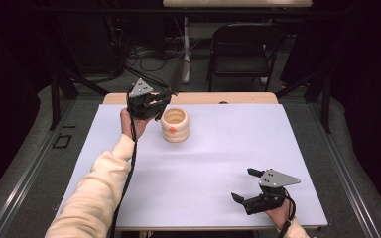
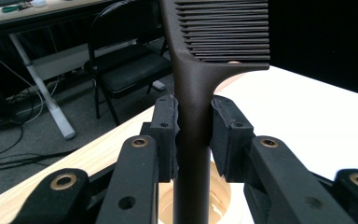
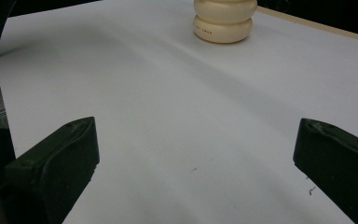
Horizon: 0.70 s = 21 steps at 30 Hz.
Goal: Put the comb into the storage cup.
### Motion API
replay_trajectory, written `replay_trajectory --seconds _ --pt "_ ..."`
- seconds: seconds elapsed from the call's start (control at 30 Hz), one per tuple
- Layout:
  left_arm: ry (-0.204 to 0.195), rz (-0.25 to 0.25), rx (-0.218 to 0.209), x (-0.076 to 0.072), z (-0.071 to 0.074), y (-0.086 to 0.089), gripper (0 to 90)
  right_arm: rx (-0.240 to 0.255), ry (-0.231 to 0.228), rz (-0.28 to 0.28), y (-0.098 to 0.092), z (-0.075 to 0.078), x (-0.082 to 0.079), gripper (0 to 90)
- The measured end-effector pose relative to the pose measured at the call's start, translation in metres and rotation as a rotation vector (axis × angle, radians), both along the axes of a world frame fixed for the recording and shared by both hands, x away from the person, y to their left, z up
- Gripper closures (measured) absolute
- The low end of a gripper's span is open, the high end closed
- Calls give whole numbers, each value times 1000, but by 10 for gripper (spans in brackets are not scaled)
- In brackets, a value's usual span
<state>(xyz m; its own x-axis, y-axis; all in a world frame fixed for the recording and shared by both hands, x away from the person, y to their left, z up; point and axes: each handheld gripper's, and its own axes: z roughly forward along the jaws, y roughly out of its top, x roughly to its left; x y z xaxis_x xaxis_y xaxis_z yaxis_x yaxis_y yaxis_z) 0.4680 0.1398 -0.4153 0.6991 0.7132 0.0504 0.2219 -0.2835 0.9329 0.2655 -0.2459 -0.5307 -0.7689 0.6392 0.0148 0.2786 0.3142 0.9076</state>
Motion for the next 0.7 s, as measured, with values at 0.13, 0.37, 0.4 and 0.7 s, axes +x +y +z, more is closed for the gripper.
replay_trajectory --seconds 0.13,0.37,0.4,0.7 --pt "-5 11 -8 3 -2 -1 721 0 0 0 0 0 0 0" --pt "-19 24 -23 6 -4 -2 721 -1 1 0 0 0 0 0" --pt "-19 26 -23 7 -4 -3 721 -1 2 0 0 0 0 0" --pt "-36 29 -36 11 -11 -8 721 -2 1 1 0 0 0 0"
